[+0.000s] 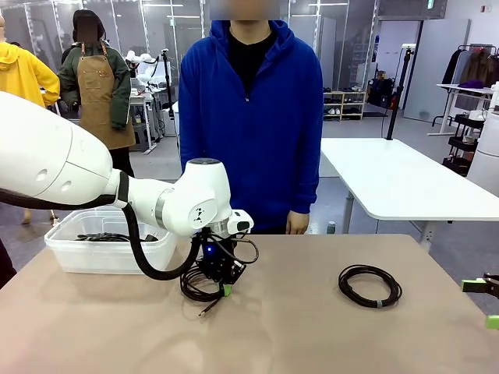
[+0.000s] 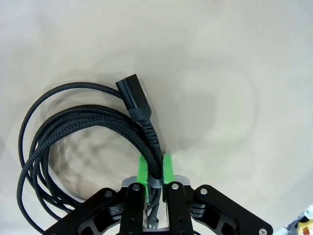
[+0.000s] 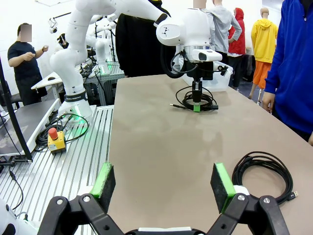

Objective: Organize and store the cables.
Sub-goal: Place the USB Extension Cable into the Organizing box.

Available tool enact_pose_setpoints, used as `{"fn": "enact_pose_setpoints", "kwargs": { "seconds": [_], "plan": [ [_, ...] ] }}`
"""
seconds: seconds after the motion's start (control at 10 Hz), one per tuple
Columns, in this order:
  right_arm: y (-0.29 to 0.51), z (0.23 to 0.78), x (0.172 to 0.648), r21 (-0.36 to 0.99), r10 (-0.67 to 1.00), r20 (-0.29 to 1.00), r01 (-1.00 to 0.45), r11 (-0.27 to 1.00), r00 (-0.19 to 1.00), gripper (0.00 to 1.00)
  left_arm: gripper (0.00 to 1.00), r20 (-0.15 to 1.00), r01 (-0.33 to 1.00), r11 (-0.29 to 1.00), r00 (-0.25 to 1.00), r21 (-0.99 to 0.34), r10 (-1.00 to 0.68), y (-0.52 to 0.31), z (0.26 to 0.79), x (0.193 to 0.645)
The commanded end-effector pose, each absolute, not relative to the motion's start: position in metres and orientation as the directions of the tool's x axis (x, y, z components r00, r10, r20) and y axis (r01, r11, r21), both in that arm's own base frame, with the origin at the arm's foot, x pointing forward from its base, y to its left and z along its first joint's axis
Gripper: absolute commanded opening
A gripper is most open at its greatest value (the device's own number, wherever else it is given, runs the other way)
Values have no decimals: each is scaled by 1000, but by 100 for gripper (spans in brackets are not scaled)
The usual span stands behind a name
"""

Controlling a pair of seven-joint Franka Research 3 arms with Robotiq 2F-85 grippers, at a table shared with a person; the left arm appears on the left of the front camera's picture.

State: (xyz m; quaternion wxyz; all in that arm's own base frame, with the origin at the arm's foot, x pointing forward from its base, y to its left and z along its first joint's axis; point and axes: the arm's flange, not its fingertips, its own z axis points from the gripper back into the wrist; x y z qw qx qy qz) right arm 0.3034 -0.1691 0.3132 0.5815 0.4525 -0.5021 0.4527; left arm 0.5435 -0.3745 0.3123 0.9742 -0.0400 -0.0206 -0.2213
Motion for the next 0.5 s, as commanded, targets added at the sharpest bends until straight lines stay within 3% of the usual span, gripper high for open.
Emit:
{"fn": "enact_pose_setpoints", "kwargs": {
  "seconds": [0.0,0.4],
  "plan": [
    [-168,317,305,95,60,992,-977,191,108,100,0,79,424,901,905,-91,-418,-371,309,533],
    [-168,317,305,95,60,992,-977,191,108,100,0,59,436,897,900,-69,-433,-376,312,542]
  ]
}}
